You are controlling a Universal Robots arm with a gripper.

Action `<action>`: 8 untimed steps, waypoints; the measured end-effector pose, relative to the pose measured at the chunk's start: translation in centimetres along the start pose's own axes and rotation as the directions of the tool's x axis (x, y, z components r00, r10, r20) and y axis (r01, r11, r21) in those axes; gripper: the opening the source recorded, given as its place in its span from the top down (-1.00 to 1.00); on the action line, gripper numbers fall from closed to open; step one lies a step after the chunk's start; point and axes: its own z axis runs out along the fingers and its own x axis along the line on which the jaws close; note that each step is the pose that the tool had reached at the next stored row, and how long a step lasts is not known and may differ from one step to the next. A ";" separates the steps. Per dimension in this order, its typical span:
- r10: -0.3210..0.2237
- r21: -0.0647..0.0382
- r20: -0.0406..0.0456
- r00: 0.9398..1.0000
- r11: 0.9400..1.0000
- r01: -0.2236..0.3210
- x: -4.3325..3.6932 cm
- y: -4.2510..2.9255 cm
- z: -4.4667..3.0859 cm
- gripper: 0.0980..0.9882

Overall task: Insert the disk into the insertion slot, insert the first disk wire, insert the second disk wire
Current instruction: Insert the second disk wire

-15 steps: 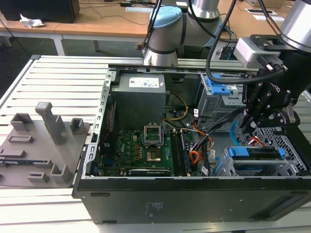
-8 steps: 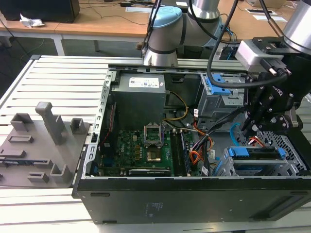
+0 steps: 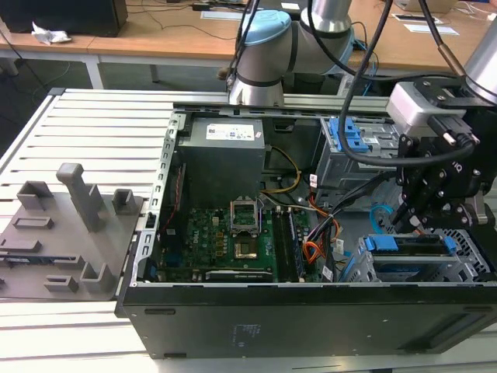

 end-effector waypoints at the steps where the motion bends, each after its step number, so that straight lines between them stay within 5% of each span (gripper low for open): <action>1: 0.000 0.000 0.000 1.000 1.000 0.000 0.10 -0.07 0.06 0.86; 8: 0.000 0.000 0.000 1.000 1.000 0.000 0.30 -0.79 0.21 0.86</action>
